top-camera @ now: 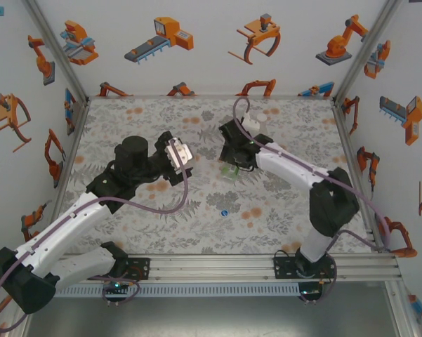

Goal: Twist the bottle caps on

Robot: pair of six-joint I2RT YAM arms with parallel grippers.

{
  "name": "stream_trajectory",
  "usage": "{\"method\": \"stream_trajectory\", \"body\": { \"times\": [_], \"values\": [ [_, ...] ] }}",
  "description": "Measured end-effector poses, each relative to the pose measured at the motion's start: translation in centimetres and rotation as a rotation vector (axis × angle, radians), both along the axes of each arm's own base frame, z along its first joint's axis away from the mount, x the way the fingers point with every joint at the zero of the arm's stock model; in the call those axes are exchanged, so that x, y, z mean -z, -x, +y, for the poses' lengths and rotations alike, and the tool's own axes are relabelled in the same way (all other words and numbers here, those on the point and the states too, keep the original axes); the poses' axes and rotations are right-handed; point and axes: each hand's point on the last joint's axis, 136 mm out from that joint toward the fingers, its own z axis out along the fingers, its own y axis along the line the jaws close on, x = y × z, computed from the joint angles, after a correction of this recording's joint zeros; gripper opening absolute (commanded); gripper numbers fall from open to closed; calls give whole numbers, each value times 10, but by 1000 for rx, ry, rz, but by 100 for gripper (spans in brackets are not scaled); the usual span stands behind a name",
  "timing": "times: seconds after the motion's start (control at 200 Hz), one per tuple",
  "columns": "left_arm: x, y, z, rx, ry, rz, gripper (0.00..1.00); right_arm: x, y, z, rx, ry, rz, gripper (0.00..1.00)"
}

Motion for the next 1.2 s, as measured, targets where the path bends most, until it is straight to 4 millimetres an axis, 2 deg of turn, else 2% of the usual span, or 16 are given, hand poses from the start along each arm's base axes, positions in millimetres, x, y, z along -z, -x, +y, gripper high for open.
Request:
{"method": "stream_trajectory", "body": {
  "times": [0.125,0.29,0.471,0.691,0.806,1.016,1.202],
  "values": [
    [-19,2,-6,26,121,33,77,-49,3,-1,-88,-40,-153,42],
    [-49,12,-16,110,284,63,76,-112,20,3,-250,-95,-351,40],
    [-76,31,-32,274,416,78,76,-179,54,12,-461,-188,-597,35],
    [-97,50,-36,414,549,67,78,-254,99,18,-651,-322,-900,28],
    [-106,57,-37,474,615,72,80,-282,125,21,-746,-402,-1059,29],
    [-121,62,-41,555,717,115,88,-314,167,31,-940,-505,-1266,22],
    [-129,72,-51,659,743,179,89,-338,199,32,-1071,-580,-1405,20]
  ]
}}
